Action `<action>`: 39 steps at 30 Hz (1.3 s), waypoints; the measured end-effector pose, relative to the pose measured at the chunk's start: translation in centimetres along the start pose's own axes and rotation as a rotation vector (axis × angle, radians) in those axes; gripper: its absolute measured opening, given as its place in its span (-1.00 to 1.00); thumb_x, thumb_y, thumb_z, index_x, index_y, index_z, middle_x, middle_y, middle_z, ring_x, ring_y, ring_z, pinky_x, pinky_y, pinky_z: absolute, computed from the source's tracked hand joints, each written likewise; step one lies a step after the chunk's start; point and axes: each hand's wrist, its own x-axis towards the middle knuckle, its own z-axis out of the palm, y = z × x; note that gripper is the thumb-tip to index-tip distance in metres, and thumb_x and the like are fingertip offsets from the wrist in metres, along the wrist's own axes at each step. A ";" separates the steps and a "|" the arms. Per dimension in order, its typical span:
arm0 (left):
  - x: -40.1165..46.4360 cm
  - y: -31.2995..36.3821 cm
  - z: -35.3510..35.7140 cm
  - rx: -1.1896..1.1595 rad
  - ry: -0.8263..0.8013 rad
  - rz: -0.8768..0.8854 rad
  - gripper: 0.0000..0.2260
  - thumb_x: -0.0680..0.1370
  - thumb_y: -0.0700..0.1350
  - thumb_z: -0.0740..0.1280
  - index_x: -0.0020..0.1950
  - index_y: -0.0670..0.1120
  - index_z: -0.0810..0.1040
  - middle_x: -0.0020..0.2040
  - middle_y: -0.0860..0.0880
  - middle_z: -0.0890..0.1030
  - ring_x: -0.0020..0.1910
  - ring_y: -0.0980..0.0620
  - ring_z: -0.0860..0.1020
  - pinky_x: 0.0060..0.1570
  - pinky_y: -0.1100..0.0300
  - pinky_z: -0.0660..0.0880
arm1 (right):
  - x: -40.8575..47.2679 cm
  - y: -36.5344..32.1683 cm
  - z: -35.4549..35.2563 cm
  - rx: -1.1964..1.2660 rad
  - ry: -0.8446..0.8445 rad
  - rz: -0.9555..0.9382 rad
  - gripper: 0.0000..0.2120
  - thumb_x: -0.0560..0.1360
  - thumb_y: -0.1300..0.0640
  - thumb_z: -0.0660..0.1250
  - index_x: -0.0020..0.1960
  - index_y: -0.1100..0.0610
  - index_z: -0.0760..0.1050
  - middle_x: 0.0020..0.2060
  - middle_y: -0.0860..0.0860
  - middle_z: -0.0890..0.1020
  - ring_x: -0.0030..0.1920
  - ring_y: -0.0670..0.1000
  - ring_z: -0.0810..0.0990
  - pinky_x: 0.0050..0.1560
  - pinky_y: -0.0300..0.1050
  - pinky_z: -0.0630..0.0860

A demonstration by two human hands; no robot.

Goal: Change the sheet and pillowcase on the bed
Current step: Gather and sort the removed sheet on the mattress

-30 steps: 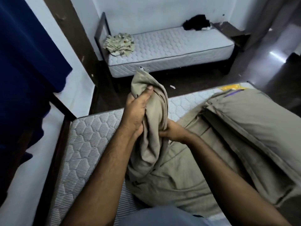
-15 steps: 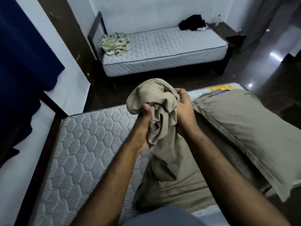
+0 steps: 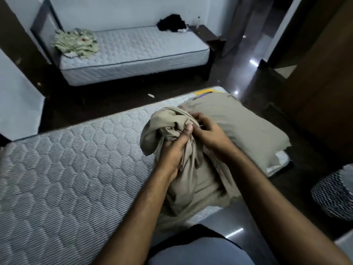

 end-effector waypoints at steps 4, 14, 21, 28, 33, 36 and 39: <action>0.1 -2.3 4.0 -0.004 -0.060 -0.099 -0.61 0.54 -0.01 0.47 0.31 -0.15 0.60 0.25 -0.14 0.65 0.29 -0.09 0.59 0.41 -0.09 0.41 | -1.5 1.7 -5.1 -0.120 0.047 -0.016 -0.71 0.64 0.18 0.28 0.34 0.22 0.50 0.15 0.05 0.66 0.06 -0.21 0.61 0.06 -0.31 0.52; 4.8 -10.2 12.7 -0.055 0.066 -0.395 -0.69 0.52 -0.04 0.44 0.20 -0.16 0.66 0.13 -0.17 0.69 0.16 -0.15 0.65 0.31 -0.15 0.50 | 0.6 8.4 -19.0 -0.114 0.179 0.122 -0.73 0.67 0.08 0.23 0.28 0.18 0.55 -0.01 0.12 0.60 -0.10 -0.03 0.56 -0.26 -0.46 0.44; 13.1 -18.1 21.9 -0.065 0.198 -0.450 -0.55 0.44 -0.04 0.49 0.28 -0.20 0.62 0.24 -0.21 0.63 0.21 -0.16 0.62 0.34 -0.17 0.48 | 8.7 17.6 -32.4 -0.138 0.117 0.192 -0.79 0.63 0.08 0.31 0.22 0.11 0.60 -0.05 -0.09 0.62 -0.07 -0.09 0.56 -0.11 -0.28 0.42; 17.9 -25.3 28.9 0.019 0.341 -0.582 -0.65 0.50 -0.11 0.47 0.23 -0.24 0.65 0.14 -0.22 0.68 0.16 -0.18 0.65 0.24 -0.13 0.56 | 15.9 25.7 -44.9 -0.211 0.180 0.414 -0.82 0.60 0.07 0.35 0.11 0.14 0.62 -0.07 0.04 0.67 -0.03 0.00 0.61 -0.01 -0.14 0.49; 19.9 -29.4 30.3 0.042 0.415 -0.680 -0.71 0.52 -0.09 0.45 0.19 -0.20 0.68 0.09 -0.19 0.70 0.12 -0.16 0.67 0.22 -0.08 0.57 | 19.3 32.0 -49.4 -0.422 0.111 0.575 -0.50 0.57 -0.11 0.34 0.38 0.17 0.49 0.29 0.15 0.58 0.32 0.16 0.52 0.29 -0.05 0.42; 20.3 -32.4 30.4 0.225 0.425 -0.681 -0.71 0.49 -0.05 0.48 0.15 -0.17 0.68 0.05 -0.11 0.73 0.09 -0.08 0.69 0.24 -0.08 0.57 | 19.4 36.0 -50.8 -0.519 0.007 0.717 -0.25 0.53 -0.30 0.29 0.52 0.17 0.28 0.43 0.21 0.44 0.44 0.24 0.39 0.38 -0.01 0.33; 20.5 -35.2 29.8 0.492 0.384 -0.652 -0.60 0.39 0.06 0.52 0.17 -0.06 0.67 0.07 0.05 0.72 0.11 0.03 0.67 0.28 -0.08 0.54 | 18.8 40.3 -51.0 -0.407 -0.085 0.853 0.07 0.36 -0.54 0.24 0.57 0.19 0.13 0.48 0.21 0.37 0.47 0.22 0.35 0.47 0.00 0.28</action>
